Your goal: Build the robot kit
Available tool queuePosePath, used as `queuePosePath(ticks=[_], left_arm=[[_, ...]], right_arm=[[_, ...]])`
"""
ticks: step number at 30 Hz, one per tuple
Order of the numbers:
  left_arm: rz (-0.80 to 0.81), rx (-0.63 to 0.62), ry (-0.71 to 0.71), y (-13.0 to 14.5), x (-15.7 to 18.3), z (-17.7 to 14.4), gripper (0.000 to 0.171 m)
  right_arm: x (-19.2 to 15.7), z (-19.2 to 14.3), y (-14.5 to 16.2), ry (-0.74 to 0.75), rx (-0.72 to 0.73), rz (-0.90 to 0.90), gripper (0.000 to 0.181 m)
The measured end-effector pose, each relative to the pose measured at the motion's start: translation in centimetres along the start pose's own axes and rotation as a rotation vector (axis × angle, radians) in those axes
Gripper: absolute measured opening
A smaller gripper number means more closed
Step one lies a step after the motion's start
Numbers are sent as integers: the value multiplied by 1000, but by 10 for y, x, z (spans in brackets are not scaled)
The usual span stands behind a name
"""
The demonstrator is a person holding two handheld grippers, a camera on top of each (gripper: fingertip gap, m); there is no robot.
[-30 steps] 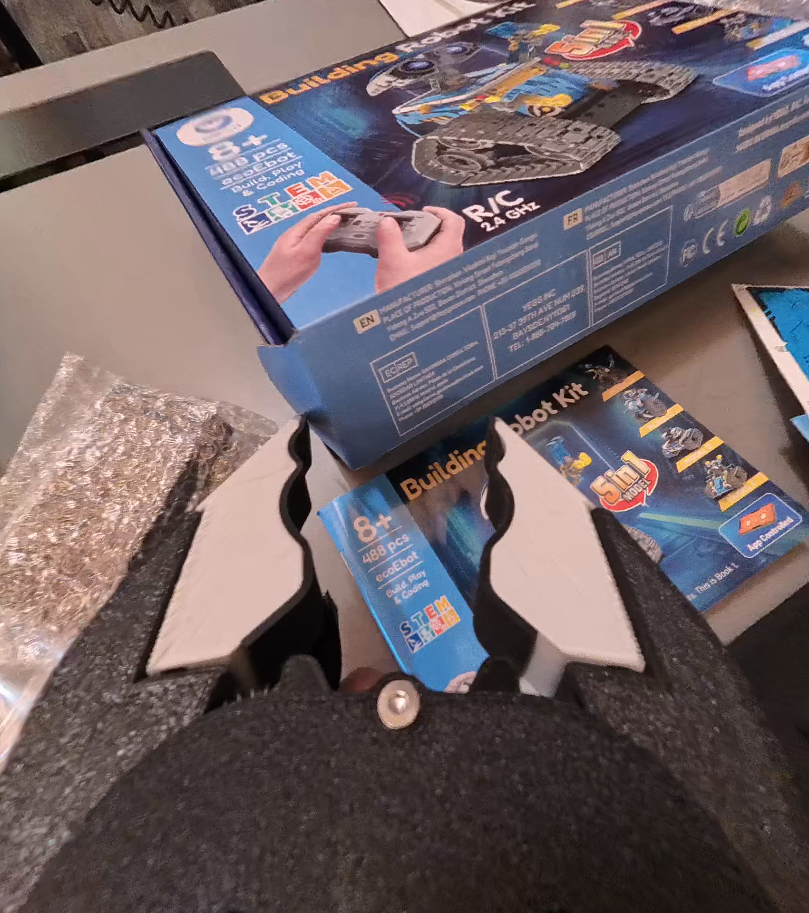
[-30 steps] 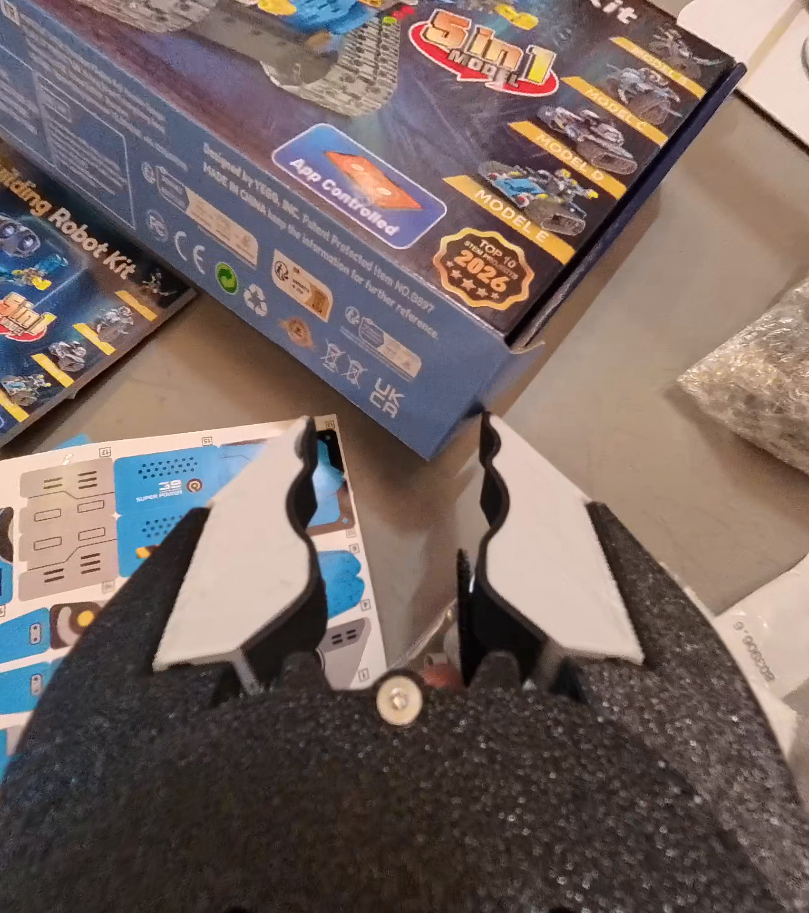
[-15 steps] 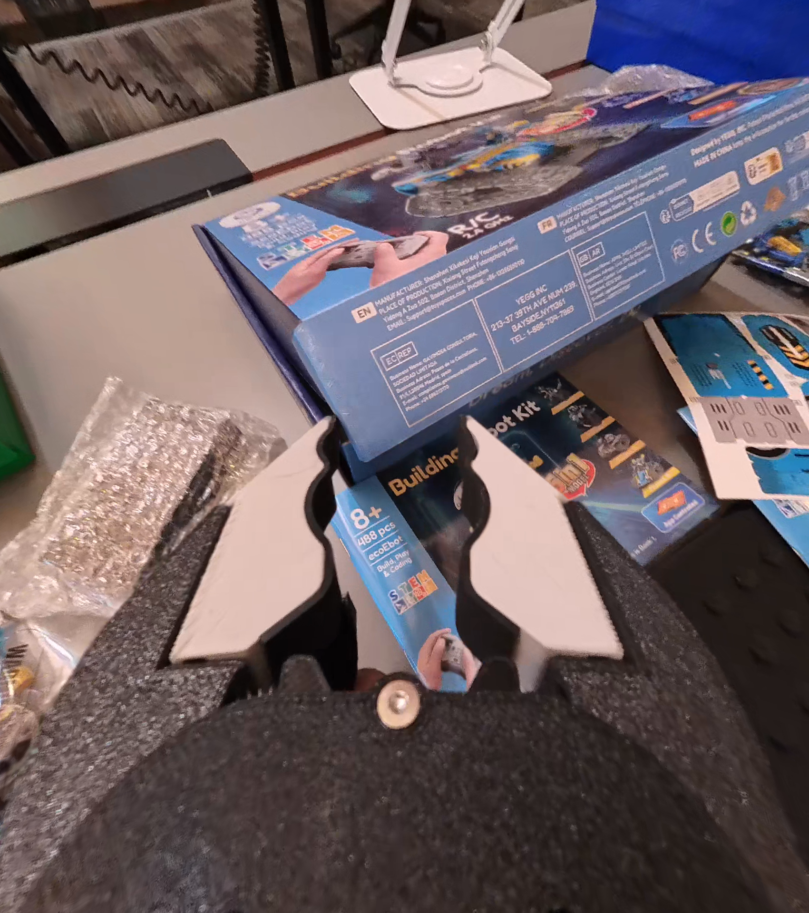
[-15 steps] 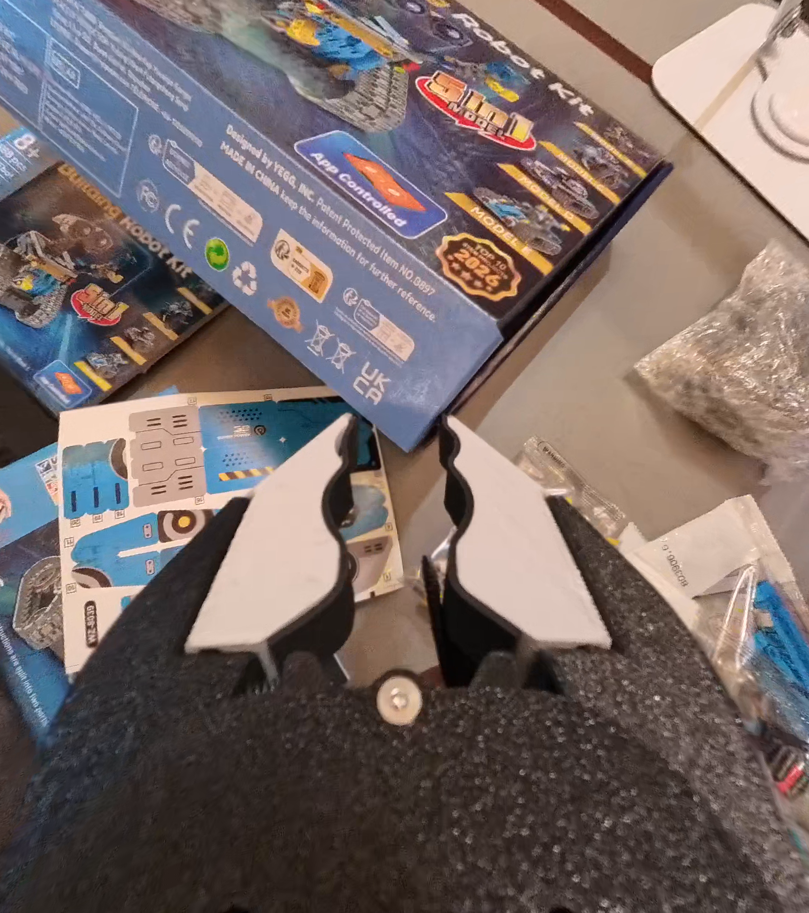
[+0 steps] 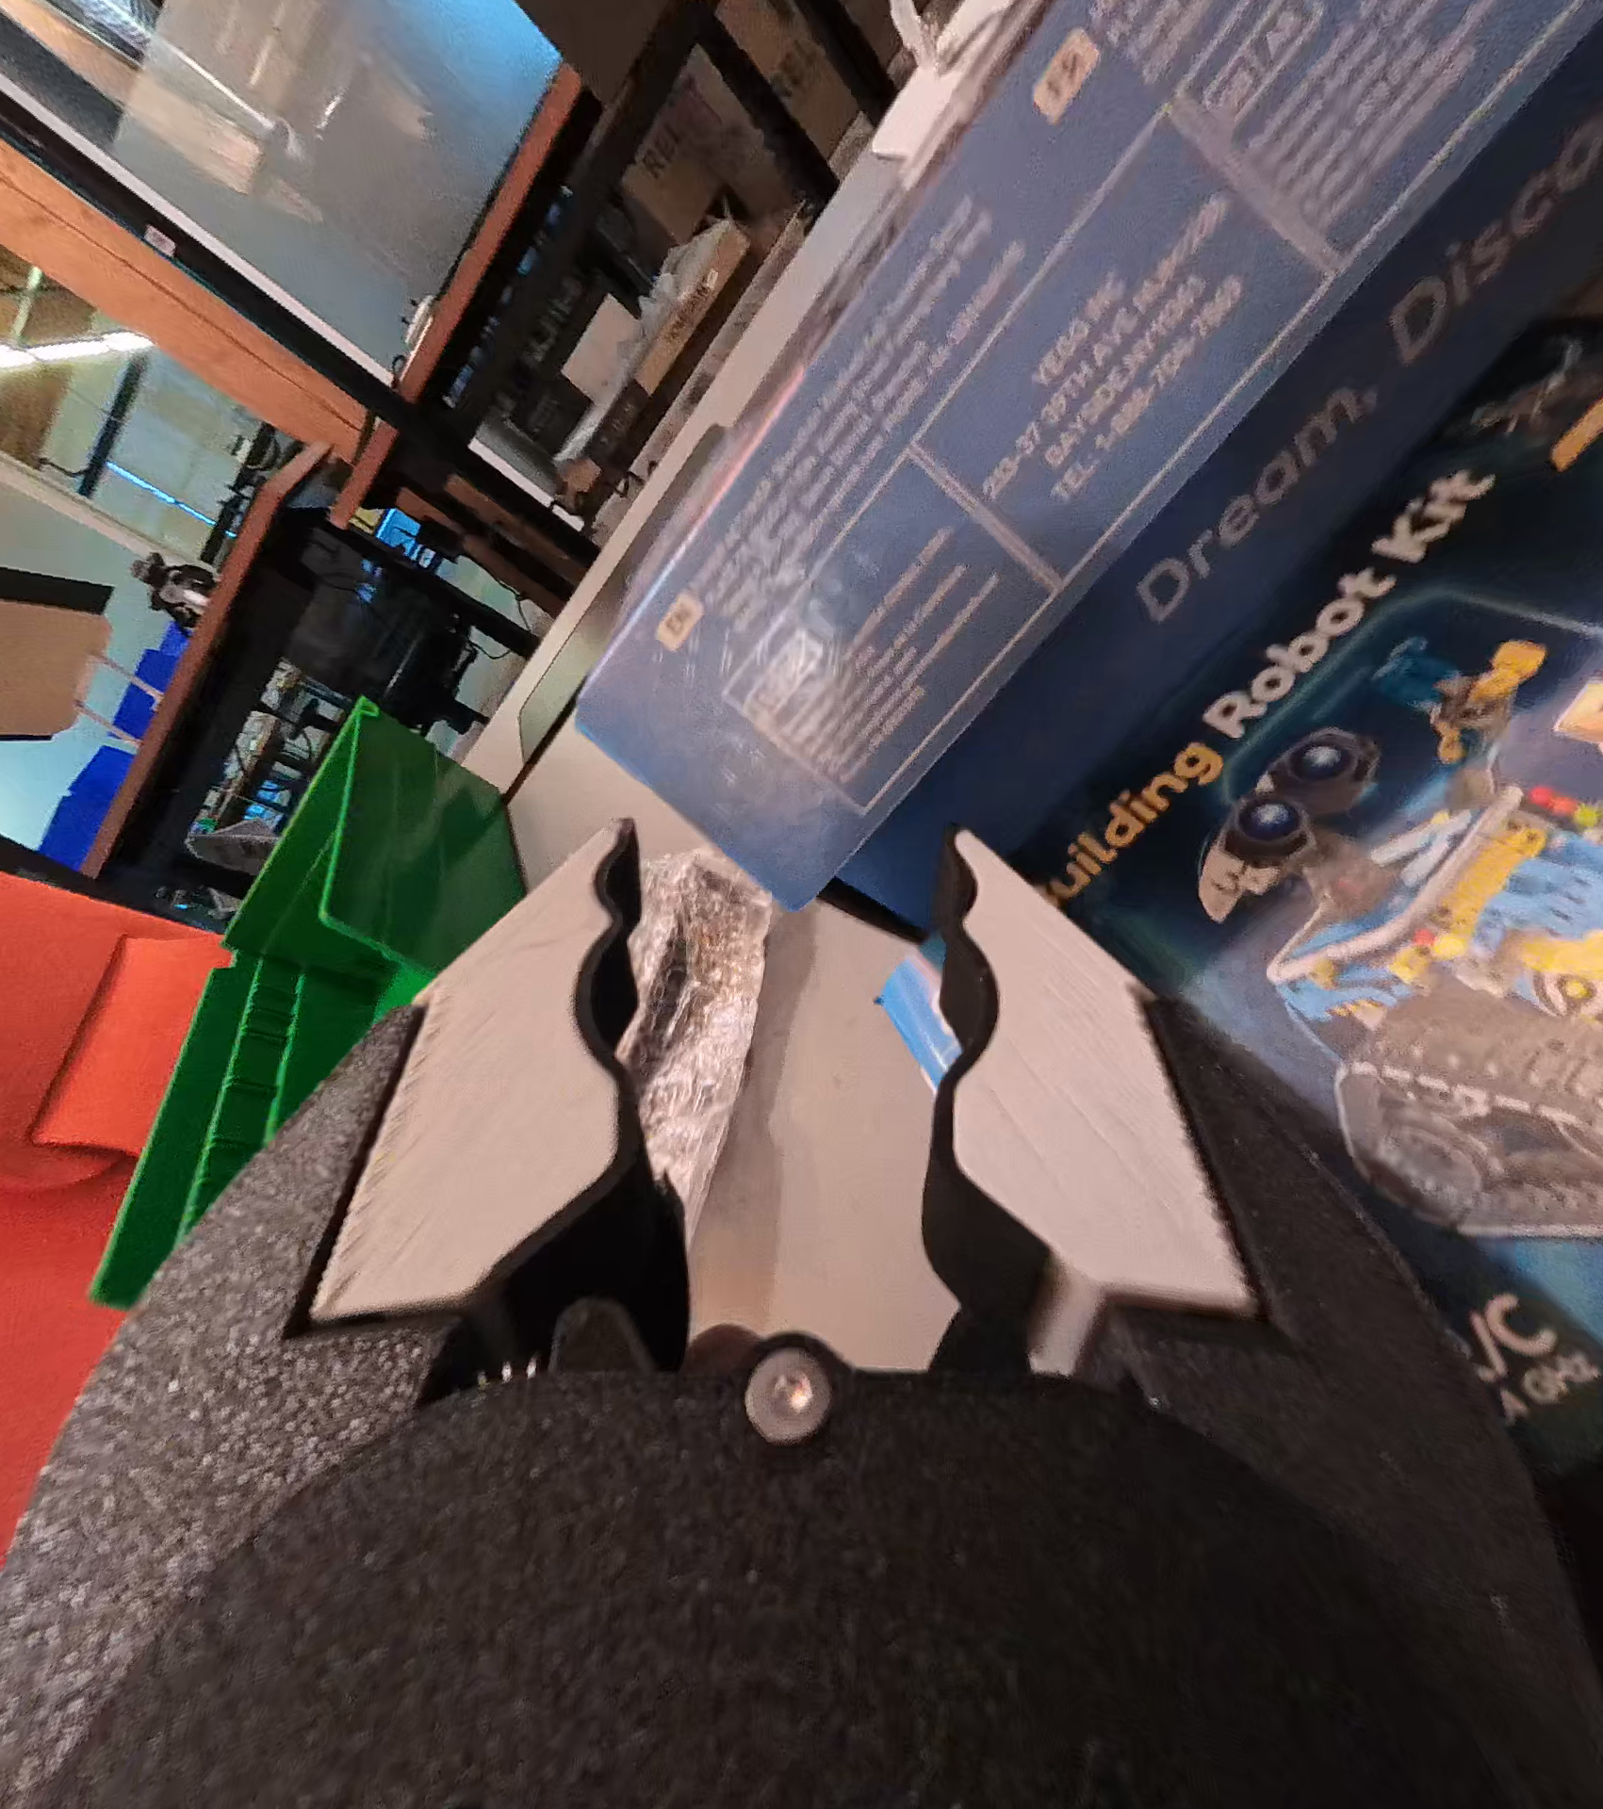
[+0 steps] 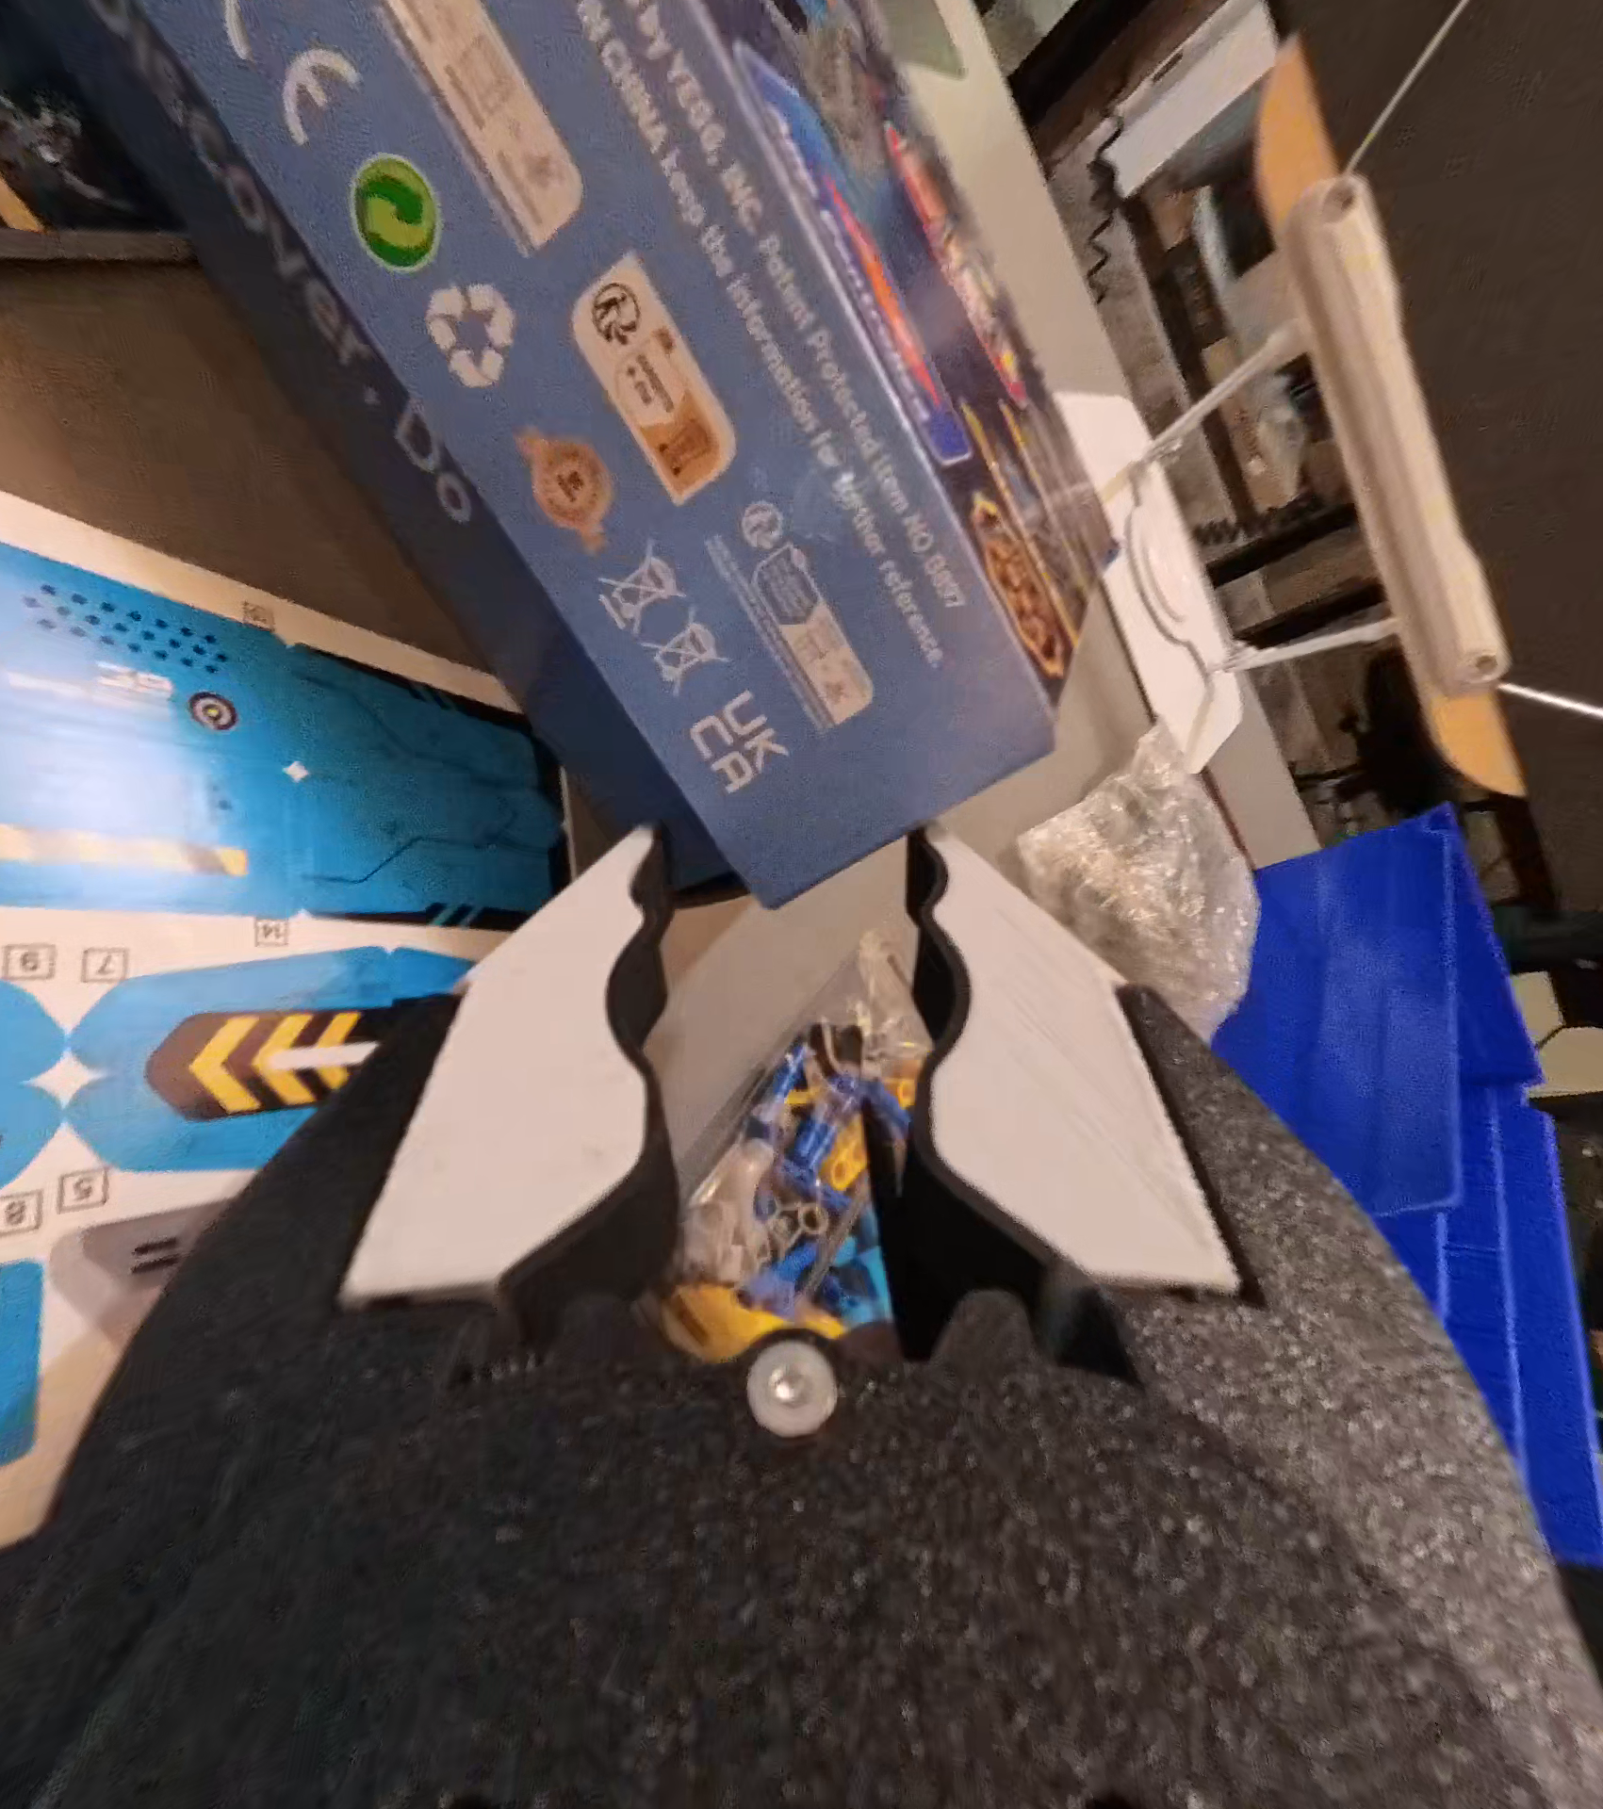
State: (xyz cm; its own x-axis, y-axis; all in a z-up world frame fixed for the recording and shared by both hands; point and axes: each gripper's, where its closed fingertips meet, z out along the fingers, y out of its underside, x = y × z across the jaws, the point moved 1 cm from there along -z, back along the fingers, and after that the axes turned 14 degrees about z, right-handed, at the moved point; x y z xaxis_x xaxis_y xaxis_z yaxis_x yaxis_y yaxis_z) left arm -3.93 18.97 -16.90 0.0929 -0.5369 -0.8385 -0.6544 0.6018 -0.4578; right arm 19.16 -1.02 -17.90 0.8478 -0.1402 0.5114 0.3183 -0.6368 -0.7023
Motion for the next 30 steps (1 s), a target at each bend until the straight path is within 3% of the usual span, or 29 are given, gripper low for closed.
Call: queuePosePath(ticks=[1,6,8,13,19,24,27,30], left_arm=[[-25,19,-1,-4,-2,1,55],[-105,80,-91,-15,-41,-6,33],[-156,67,-26,-16,-43,-10,31],[-182,-53,308,-14,-17,-24,26],[-213,-152,506,-5,5,-28,17],[-195,-105,407,-1,3,-18,8],[-64,-26,238,-3,-2,-18,6],[-18,-27,59,2,-3,-11,59]], right_arm=[[3,-1,-6,39,44,-11,35],[21,-26,-38,67,190,30,13],[18,-33,-38,-32,127,88,10],[6,-51,-17,-237,-166,188,8],[-10,-40,12,-324,-302,238,0],[-4,-26,13,-254,-248,221,2],[0,-26,8,-189,-150,152,35],[3,-21,3,-68,-38,109,60]])
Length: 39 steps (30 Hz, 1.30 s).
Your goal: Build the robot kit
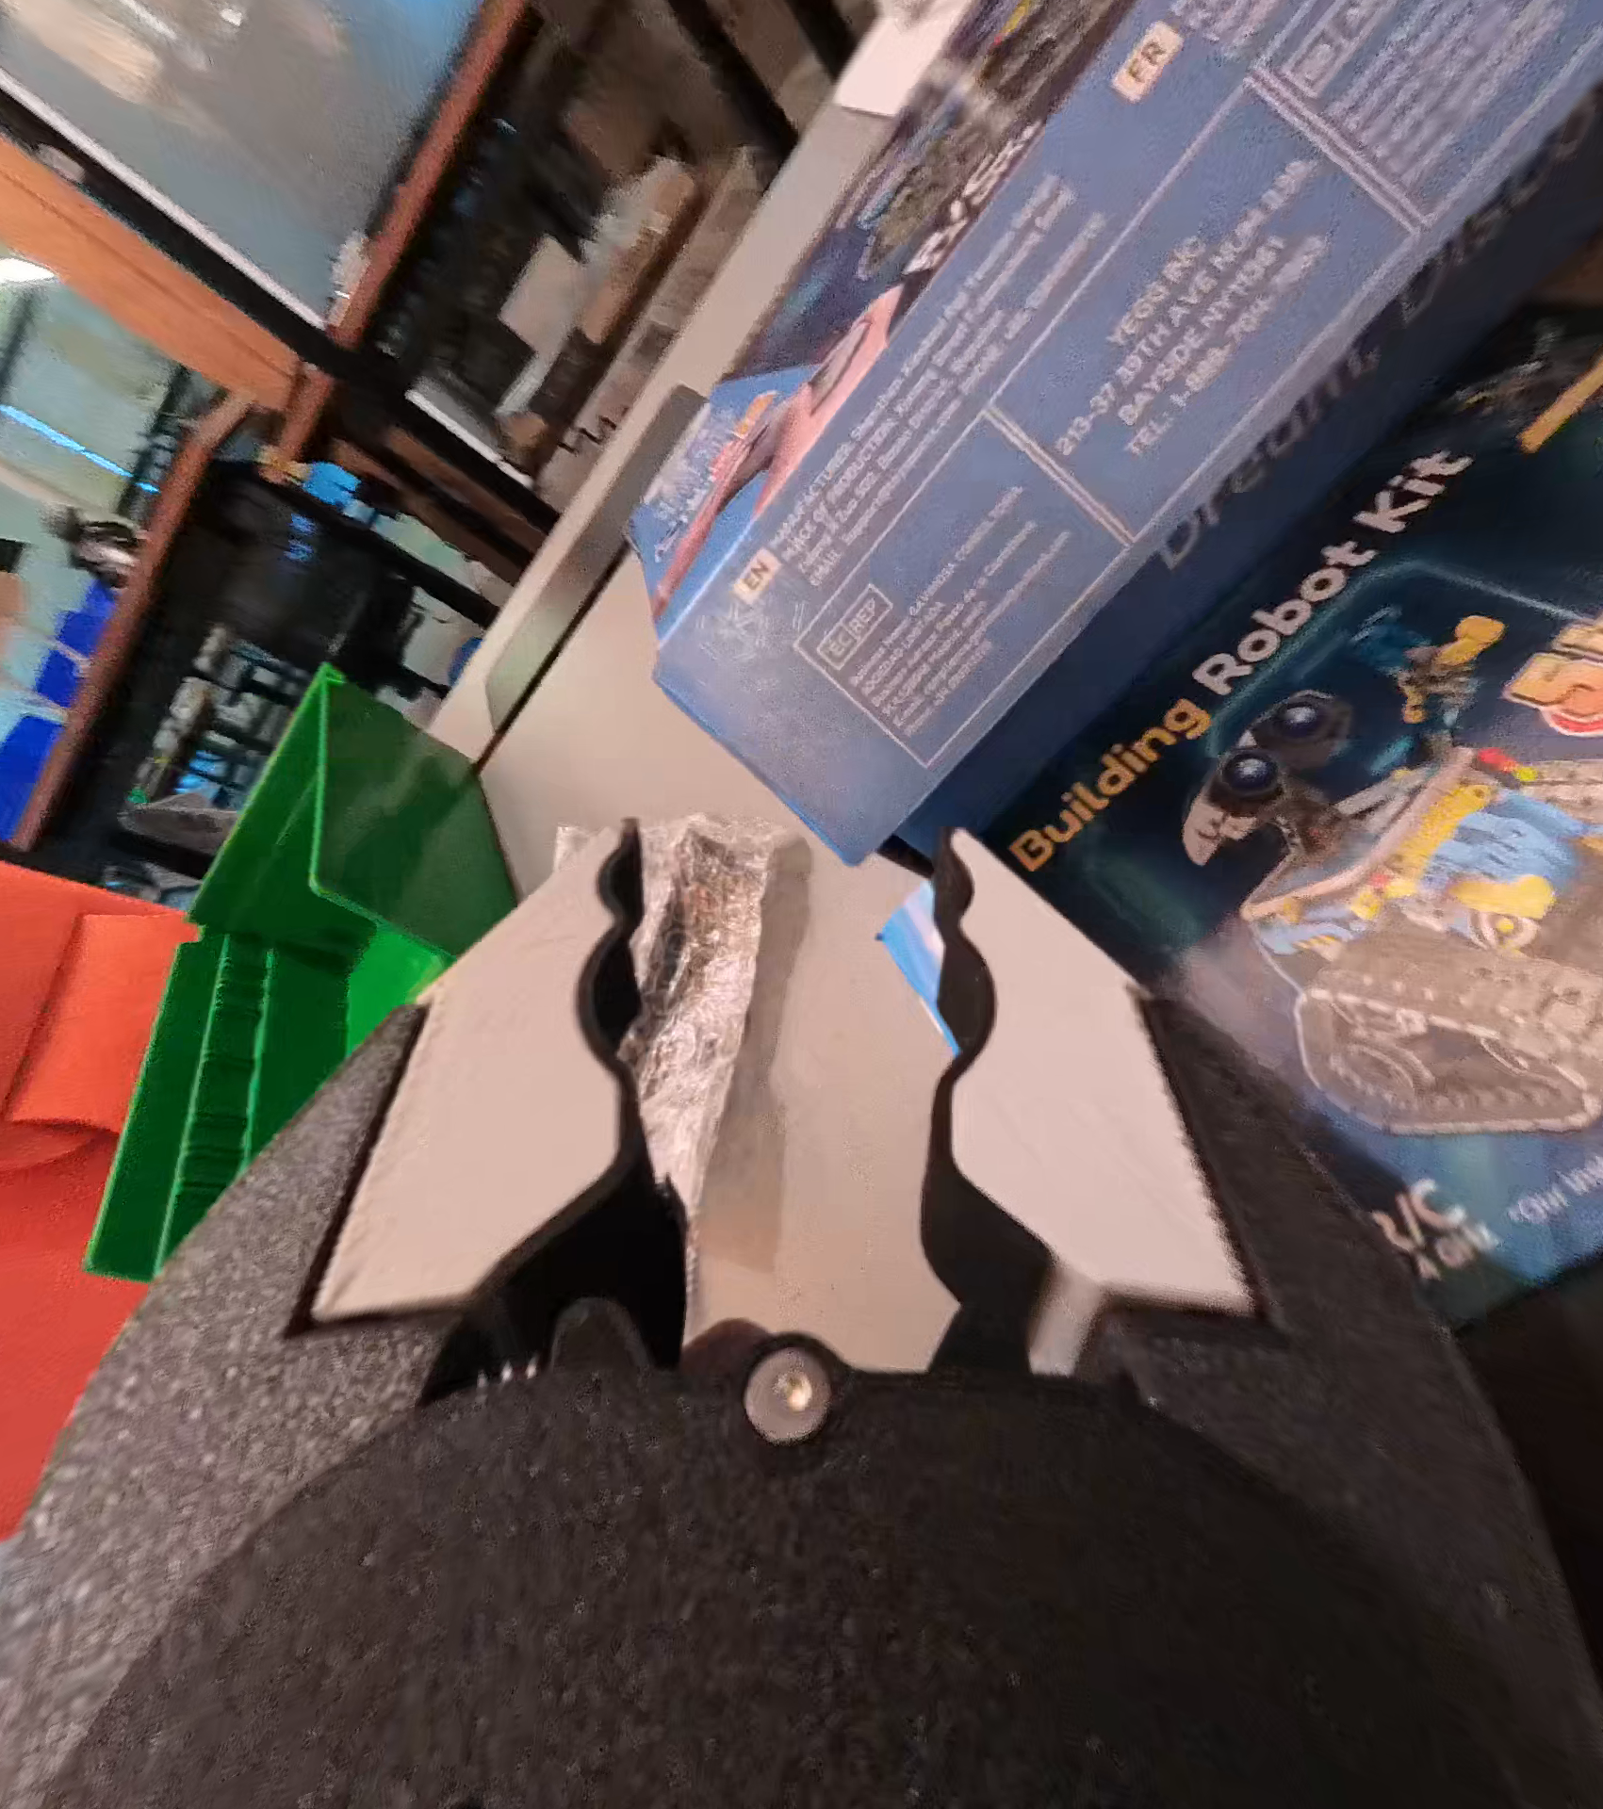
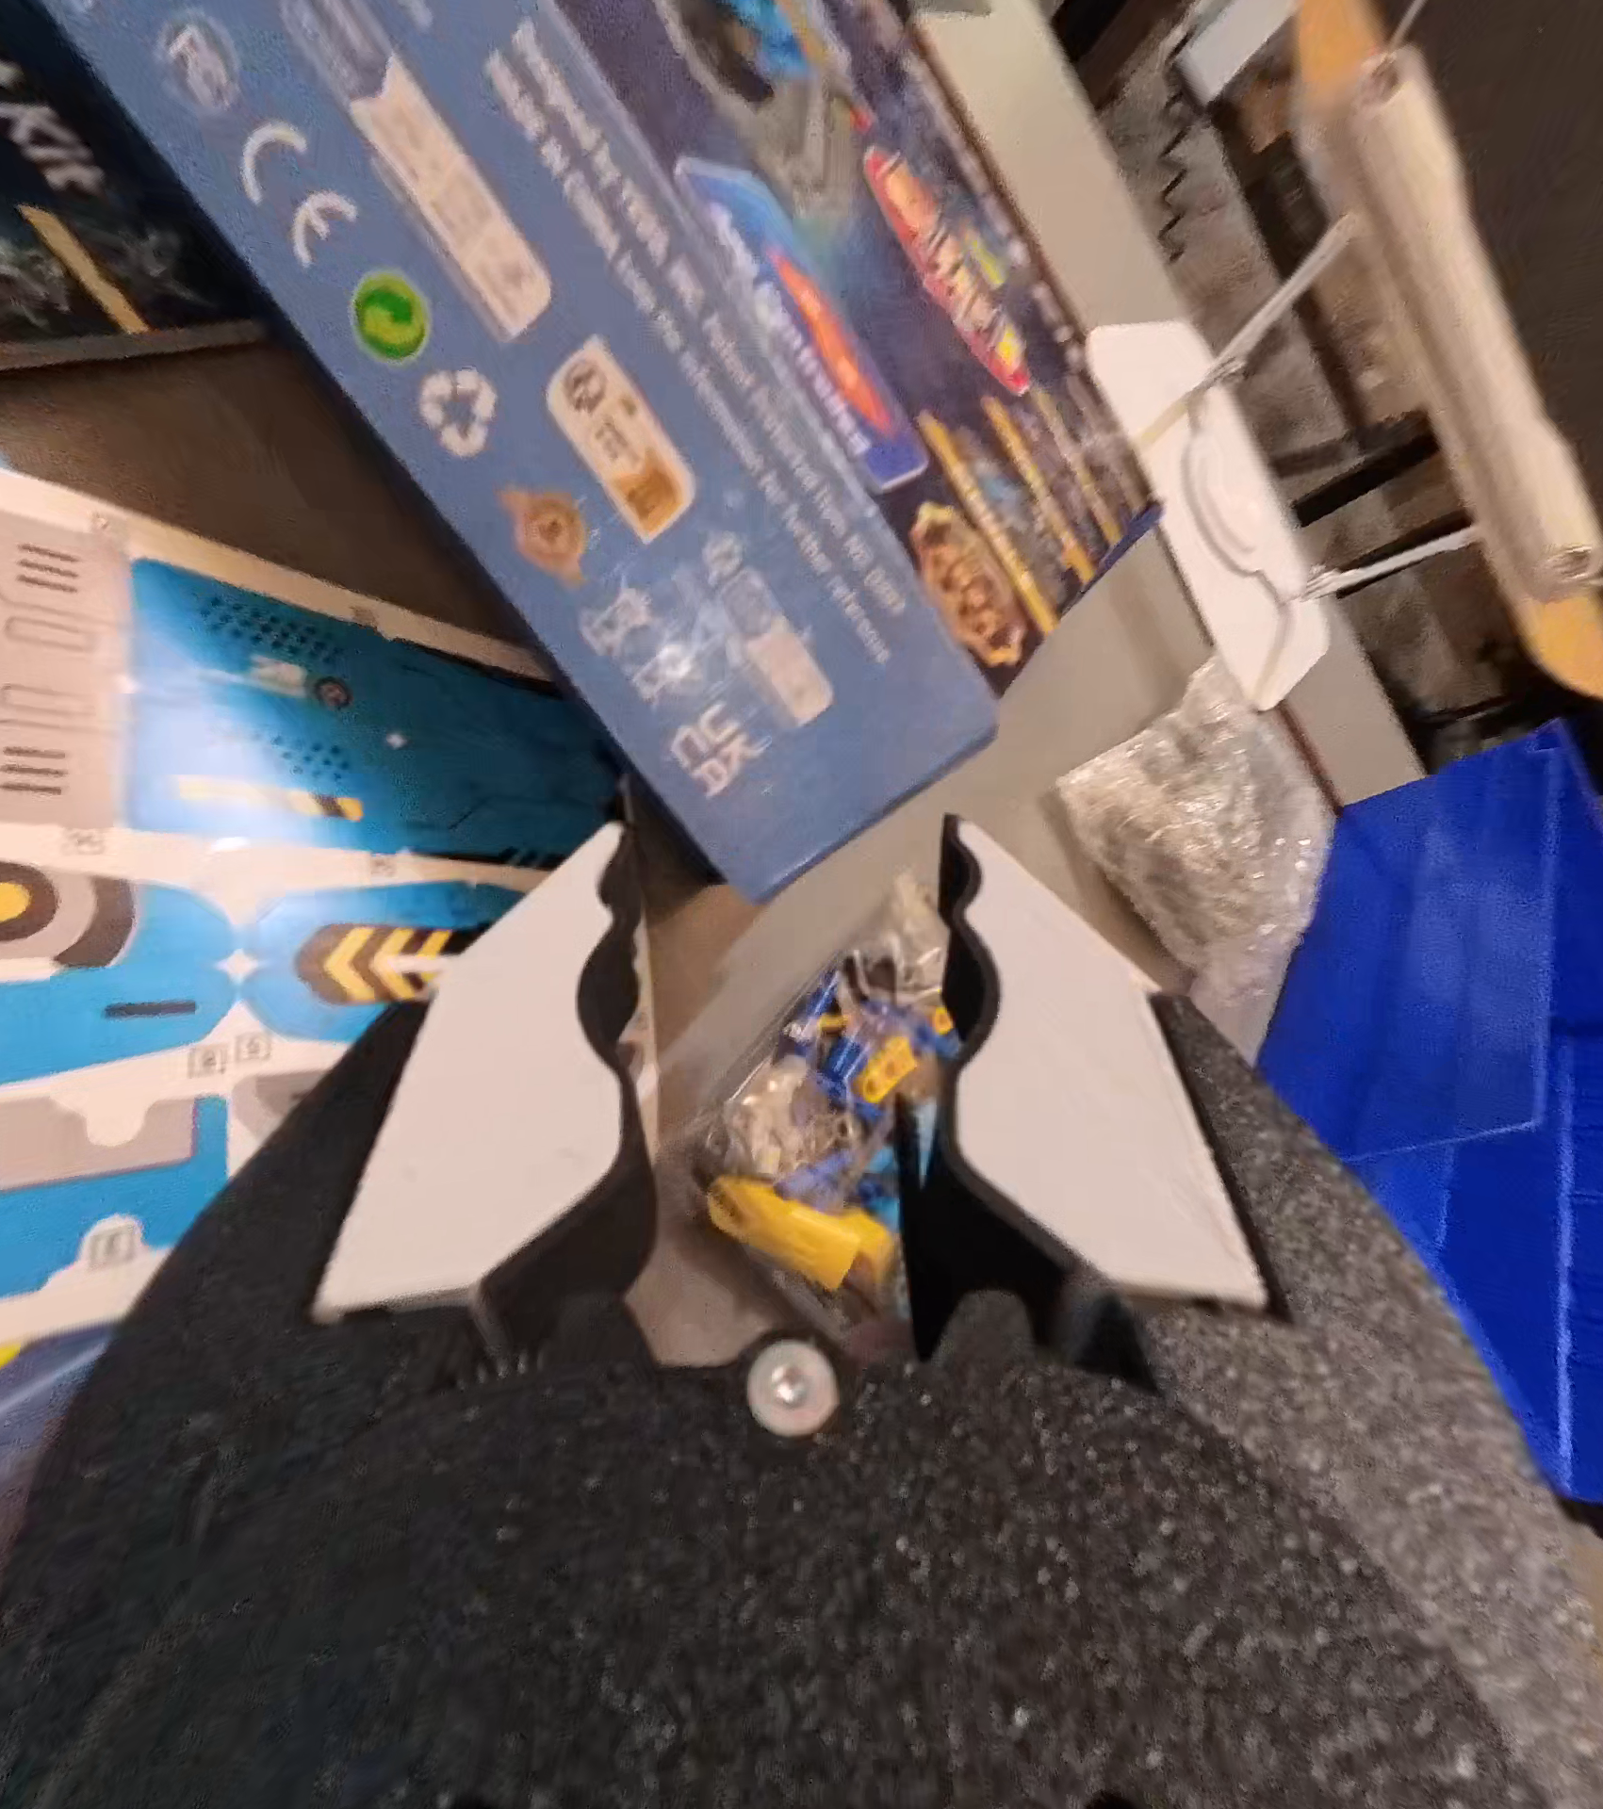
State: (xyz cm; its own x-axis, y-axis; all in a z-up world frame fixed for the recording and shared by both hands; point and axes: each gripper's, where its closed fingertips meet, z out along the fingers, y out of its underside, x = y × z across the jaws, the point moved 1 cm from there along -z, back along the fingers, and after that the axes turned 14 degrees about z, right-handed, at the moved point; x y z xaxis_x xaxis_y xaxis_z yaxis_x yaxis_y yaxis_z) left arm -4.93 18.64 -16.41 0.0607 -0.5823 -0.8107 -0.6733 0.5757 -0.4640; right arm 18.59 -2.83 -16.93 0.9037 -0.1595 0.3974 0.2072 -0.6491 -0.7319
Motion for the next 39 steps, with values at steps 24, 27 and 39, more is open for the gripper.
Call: queuePosePath(ticks=[24,27,39], left_arm=[[-265,218,-12,-41,-99,37,12],[-305,213,54,-45,-108,36,10],[-373,197,657,-46,-20,-9,0]], right_arm=[[66,6,-102,162,213,22,10],[65,6,-110,3,134,119,3],[-3,-16,-35,-370,-168,200,0]])
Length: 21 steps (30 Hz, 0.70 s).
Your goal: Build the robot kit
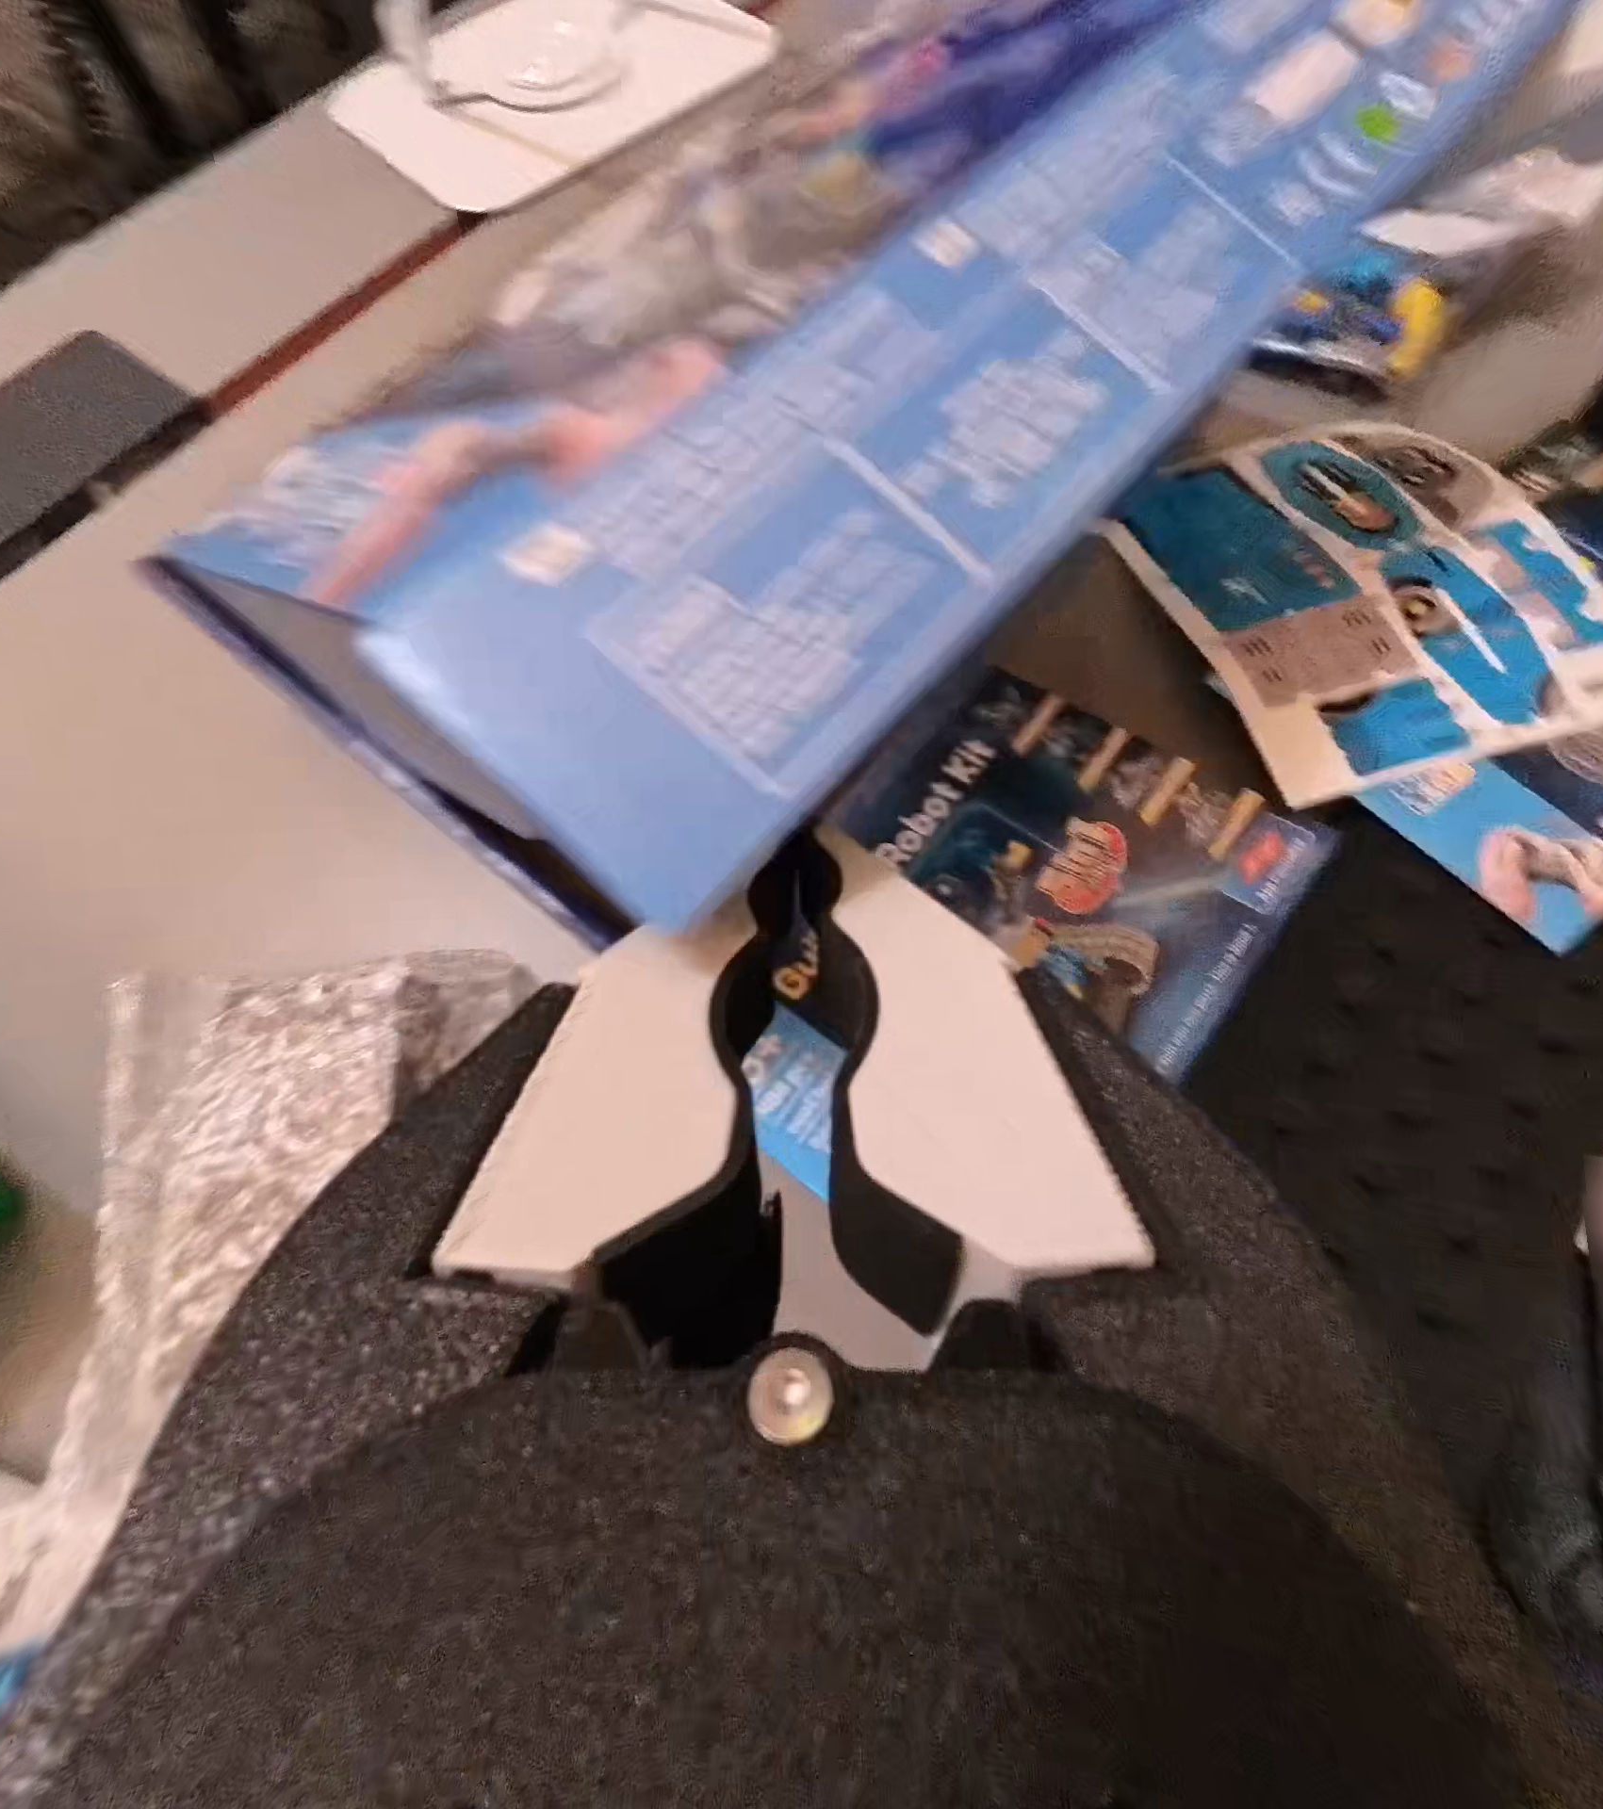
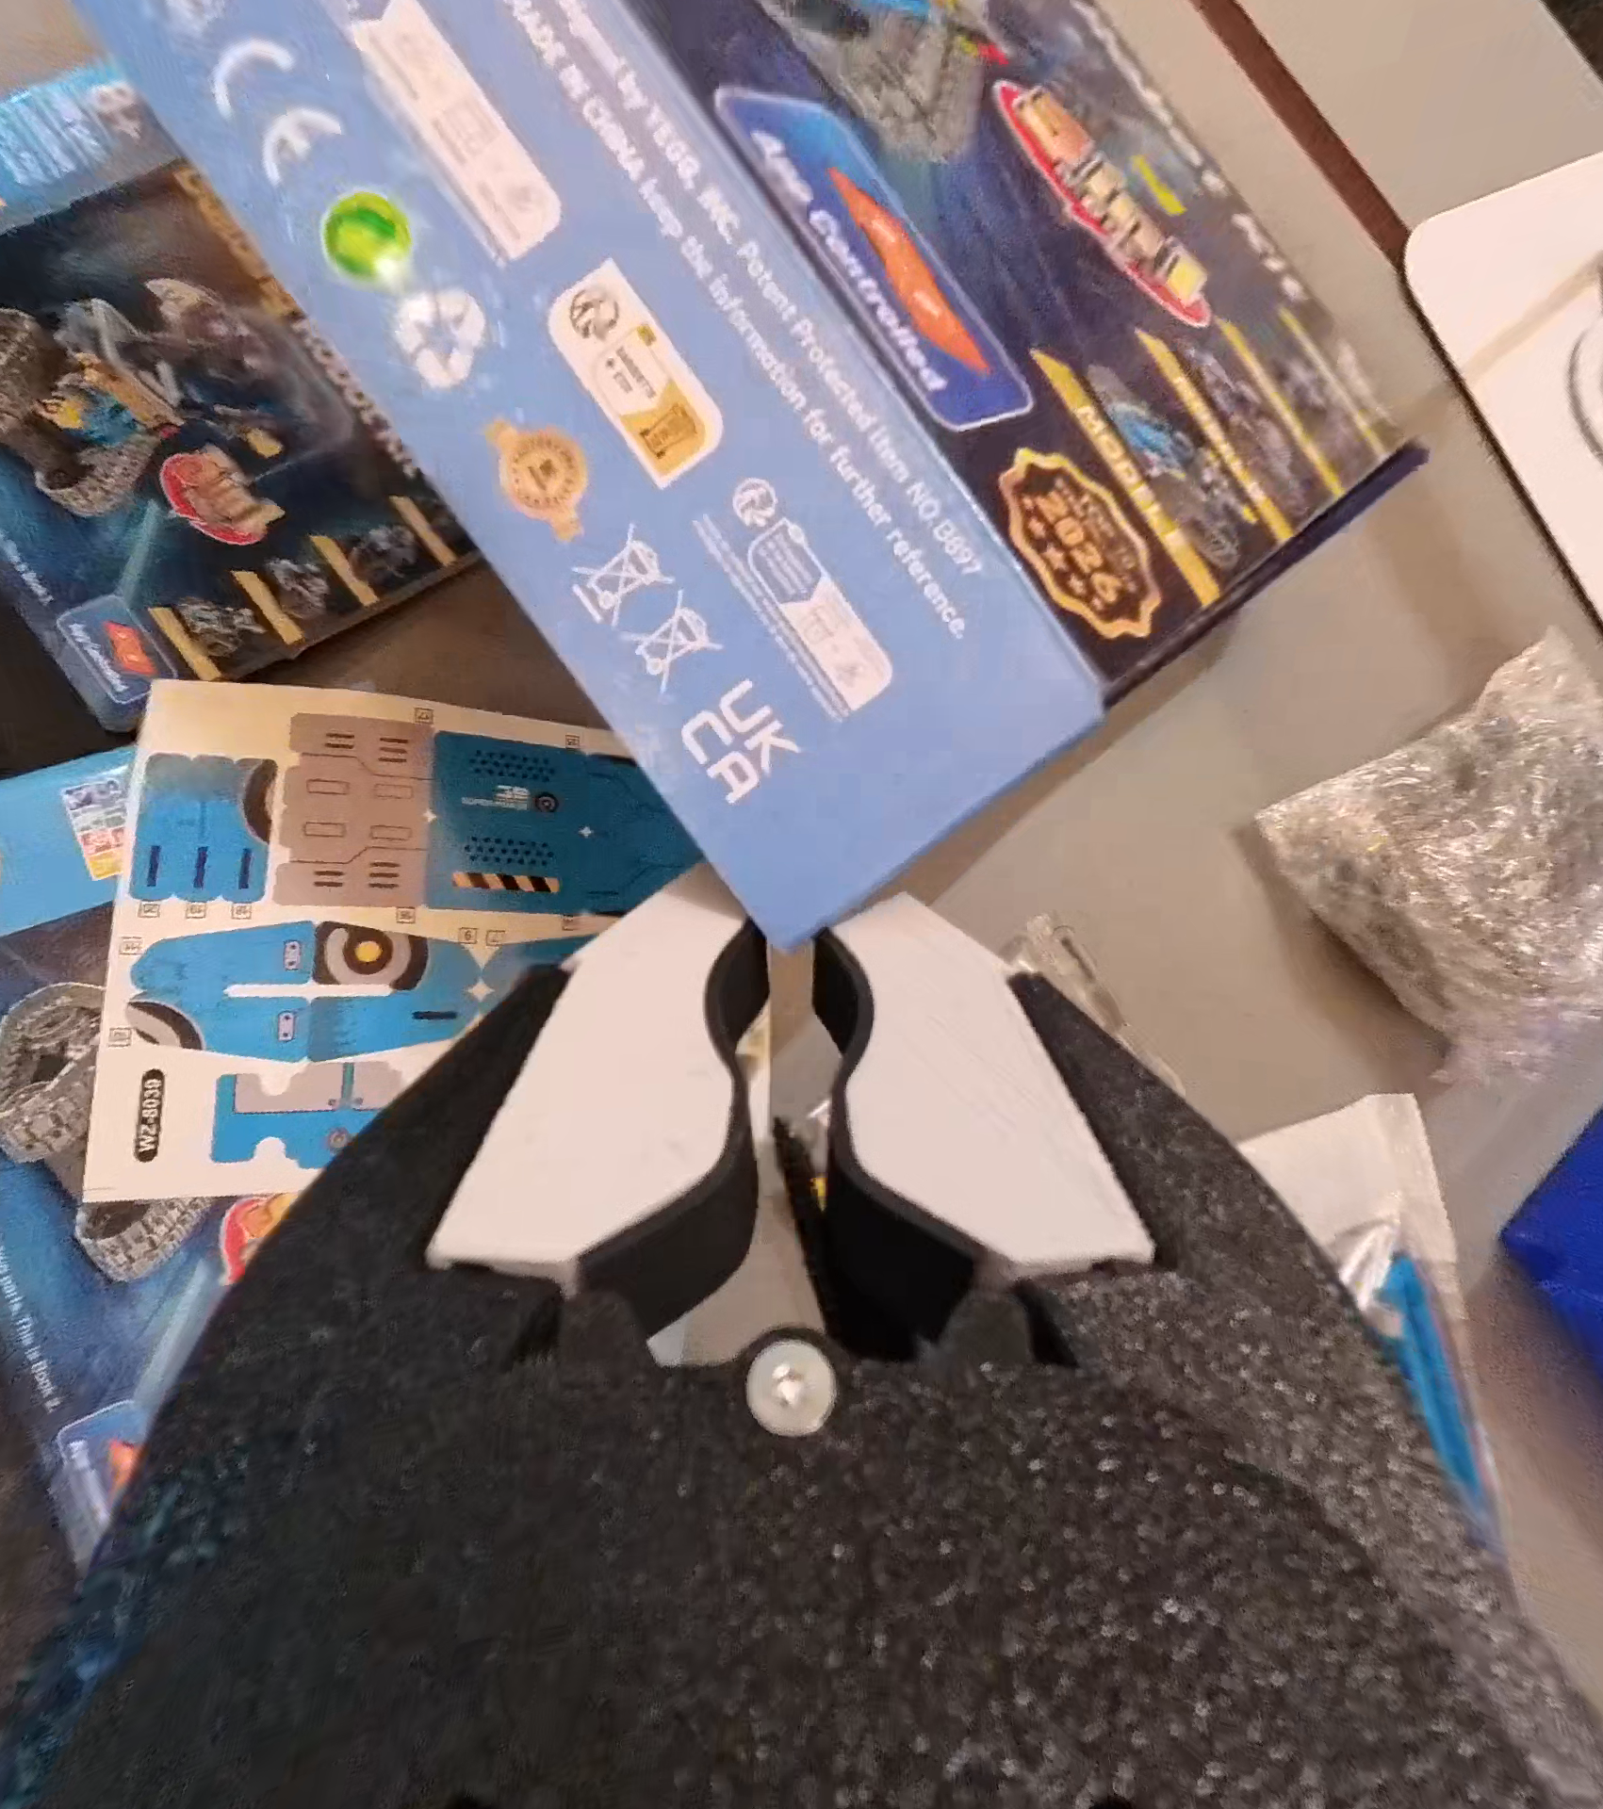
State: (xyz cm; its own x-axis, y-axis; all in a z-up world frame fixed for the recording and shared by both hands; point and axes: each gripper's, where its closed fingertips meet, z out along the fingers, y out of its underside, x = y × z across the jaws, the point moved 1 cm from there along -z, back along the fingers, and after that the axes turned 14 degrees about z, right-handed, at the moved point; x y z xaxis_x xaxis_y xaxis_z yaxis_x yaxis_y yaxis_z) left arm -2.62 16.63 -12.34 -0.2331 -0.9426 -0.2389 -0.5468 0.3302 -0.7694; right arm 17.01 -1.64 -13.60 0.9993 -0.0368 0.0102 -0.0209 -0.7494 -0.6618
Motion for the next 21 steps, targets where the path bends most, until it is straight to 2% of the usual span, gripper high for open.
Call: queuePosePath(ticks=[1,2,5,8,10,12,13,15,17,19,21], left_arm=[[25,8,51,-1,12,2,0],[46,4,29,-1,14,4,0],[133,-80,-123,13,7,10,0],[102,-81,-147,25,10,6,0],[59,-73,-155,35,9,0,2],[12,-63,-148,48,7,-7,14],[-9,-71,-158,56,2,-9,21],[-61,-95,-159,73,-6,-8,38],[-130,-84,-116,81,-8,1,55],[-175,-64,-56,82,-7,15,65],[-179,-64,-49,80,-11,28,72]], right_arm=[[-10,1,0,-66,15,7,0],[-17,2,-1,-108,24,28,0],[-4,8,6,-15,13,18,0],[2,14,18,38,13,-23,0],[10,17,27,116,11,-51,12],[18,20,28,186,40,-84,24],[20,21,28,208,56,-92,24],[22,24,30,212,57,-87,32],[14,32,39,122,-1,-58,38],[9,44,48,52,-74,-30,64],[16,58,51,53,-100,-2,72]])
